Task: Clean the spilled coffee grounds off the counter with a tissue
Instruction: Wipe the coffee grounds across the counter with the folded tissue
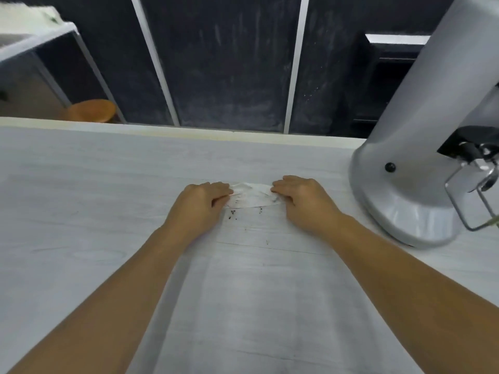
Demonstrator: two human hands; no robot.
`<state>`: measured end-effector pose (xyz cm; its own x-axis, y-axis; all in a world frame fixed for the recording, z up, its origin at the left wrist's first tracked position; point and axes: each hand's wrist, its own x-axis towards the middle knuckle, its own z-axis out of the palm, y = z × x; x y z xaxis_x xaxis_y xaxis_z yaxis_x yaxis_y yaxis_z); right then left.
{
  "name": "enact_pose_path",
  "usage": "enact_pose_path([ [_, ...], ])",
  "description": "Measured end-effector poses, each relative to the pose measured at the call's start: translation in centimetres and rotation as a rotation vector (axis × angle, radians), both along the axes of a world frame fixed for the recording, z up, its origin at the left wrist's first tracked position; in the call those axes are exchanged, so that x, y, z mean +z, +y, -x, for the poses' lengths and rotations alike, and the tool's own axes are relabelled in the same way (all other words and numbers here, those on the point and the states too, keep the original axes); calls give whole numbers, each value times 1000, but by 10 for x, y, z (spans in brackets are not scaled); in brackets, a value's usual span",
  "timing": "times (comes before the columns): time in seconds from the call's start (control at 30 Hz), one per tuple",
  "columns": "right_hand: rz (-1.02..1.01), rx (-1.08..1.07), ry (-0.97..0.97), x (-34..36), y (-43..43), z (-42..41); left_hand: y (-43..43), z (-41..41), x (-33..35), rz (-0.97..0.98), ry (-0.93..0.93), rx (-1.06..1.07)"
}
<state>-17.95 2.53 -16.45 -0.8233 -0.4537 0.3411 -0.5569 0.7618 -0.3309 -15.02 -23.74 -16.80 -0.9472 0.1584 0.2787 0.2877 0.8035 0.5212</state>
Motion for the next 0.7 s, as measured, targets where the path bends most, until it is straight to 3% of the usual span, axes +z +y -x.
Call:
enact_pose_path([
  [0.13,31,35,101,-1,-13,-2,-12,-12,-1,-46,4,22],
  [0.23,61,123,80,-3,-21,-3,-7,-11,-3,-34,3,-14],
  [0.7,-6,90,55,-7,-26,-5,2,-15,-14,-8,93,11],
])
